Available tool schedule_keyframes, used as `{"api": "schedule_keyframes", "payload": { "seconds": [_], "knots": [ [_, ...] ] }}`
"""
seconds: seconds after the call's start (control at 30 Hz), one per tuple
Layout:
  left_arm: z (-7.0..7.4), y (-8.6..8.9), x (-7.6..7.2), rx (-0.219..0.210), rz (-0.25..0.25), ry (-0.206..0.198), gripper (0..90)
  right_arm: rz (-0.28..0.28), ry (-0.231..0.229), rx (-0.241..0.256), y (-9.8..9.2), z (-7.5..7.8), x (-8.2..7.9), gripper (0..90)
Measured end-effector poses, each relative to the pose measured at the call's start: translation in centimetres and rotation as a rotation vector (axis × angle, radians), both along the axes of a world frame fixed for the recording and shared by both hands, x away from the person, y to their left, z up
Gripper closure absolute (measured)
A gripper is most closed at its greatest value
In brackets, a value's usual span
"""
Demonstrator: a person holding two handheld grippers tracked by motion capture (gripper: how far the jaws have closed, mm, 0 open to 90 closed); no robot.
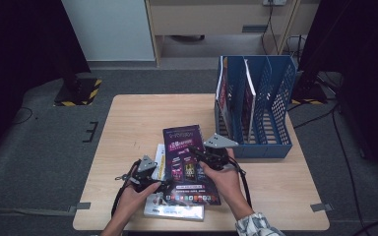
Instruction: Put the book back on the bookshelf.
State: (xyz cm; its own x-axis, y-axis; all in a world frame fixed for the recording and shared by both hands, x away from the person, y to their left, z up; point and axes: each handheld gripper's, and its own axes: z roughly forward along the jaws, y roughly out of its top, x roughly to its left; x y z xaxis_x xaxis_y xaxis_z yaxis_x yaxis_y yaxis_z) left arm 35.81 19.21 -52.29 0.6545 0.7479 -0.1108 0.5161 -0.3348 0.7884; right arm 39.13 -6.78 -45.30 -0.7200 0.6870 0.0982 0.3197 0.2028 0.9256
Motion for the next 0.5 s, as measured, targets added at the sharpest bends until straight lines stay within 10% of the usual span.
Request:
{"api": "schedule_keyframes", "payload": {
  "seconds": [0.5],
  "knots": [
    [0.35, -0.13, 0.05, -0.037, -0.007, -0.031, 12.6, 0.023, -0.022, 0.034, 0.29, 0.52, -0.32, 81.4]
  ]
}}
